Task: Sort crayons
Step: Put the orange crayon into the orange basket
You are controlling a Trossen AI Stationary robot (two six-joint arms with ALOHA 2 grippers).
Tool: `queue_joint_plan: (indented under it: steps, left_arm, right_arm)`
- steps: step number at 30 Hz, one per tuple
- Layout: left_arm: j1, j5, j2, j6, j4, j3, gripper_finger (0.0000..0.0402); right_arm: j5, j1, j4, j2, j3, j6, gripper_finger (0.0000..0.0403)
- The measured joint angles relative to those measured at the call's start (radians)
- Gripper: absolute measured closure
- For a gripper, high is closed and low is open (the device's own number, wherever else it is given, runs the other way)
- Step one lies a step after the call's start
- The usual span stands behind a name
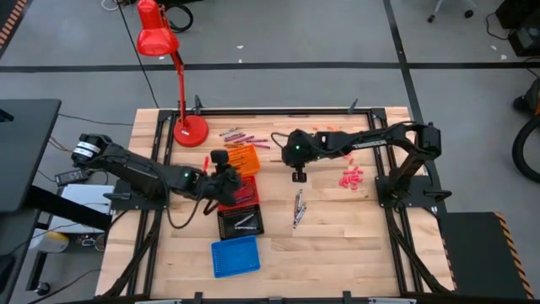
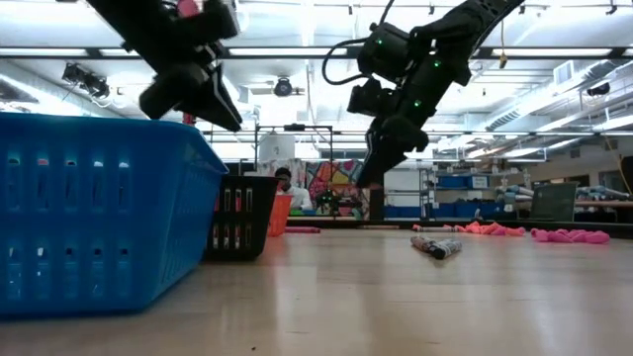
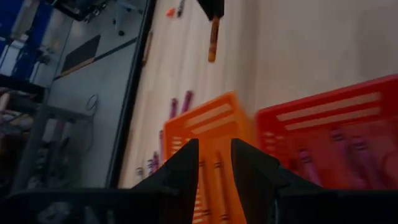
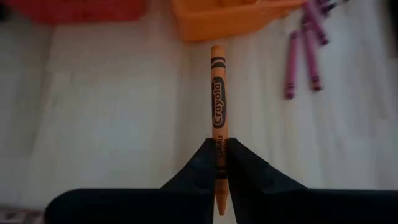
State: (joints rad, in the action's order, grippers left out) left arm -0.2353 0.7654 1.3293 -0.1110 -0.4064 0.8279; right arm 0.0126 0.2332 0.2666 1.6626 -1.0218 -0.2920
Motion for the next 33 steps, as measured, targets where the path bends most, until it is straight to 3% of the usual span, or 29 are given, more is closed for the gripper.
queue_joint_plan:
  steps: [7, 10, 15, 22, 28, 33]
  left_arm:
    - [0.143, -0.054, -0.01, -0.184, 0.08, -0.09, 0.0299]
    - [0.2, -0.062, -0.011, -0.279, 0.132, -0.095, 0.0299]
    - [0.287, -0.184, -0.011, -0.391, 0.211, -0.096, 0.0299]
    - [0.352, -0.191, -0.039, -0.371, 0.234, -0.096, 0.0299]
    - [0.377, -0.191, -0.113, -0.296, 0.107, -0.097, 0.0298]
    - [0.379, -0.193, -0.191, -0.238, 0.078, -0.128, 0.0299]
  right_arm:
    - [-0.022, 0.084, -0.111, -0.001, 0.0, -0.061, 0.0369]
    - [-0.101, 0.109, -0.125, 0.01, -0.014, -0.079, 0.0369]
    - [-0.223, 0.109, -0.155, 0.034, -0.064, -0.071, 0.0369]
    - [-0.247, 0.062, -0.15, 0.131, -0.177, -0.1, 0.0369]
    - [-0.21, 0.034, -0.071, 0.257, -0.347, -0.188, 0.0369]
    - [-0.241, 0.034, -0.02, 0.341, -0.479, -0.211, 0.0369]
